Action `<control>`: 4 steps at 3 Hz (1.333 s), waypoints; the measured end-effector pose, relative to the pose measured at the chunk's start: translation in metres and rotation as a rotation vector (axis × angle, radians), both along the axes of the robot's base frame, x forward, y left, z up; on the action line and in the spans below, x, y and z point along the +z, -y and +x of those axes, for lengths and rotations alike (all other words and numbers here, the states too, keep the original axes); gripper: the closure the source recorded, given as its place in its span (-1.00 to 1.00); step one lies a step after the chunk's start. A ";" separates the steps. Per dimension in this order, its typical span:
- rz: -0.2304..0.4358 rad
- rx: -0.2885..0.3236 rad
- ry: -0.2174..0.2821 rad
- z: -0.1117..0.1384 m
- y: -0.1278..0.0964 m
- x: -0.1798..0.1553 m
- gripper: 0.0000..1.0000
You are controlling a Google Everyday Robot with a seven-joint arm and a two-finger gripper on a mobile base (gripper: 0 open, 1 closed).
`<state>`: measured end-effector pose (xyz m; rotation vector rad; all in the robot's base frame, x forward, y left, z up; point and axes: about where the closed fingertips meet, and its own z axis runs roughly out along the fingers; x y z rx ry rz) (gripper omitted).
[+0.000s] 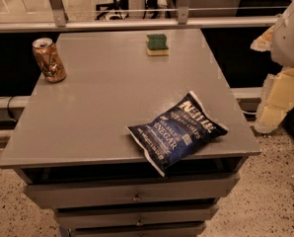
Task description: Move blue chip bag near sponge
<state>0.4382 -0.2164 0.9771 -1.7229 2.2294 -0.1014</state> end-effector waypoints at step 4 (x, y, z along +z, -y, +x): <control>0.256 0.166 -0.150 0.018 -0.075 -0.092 -1.00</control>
Offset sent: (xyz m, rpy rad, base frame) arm 0.0177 0.0201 -0.0301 0.1019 0.0487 0.0742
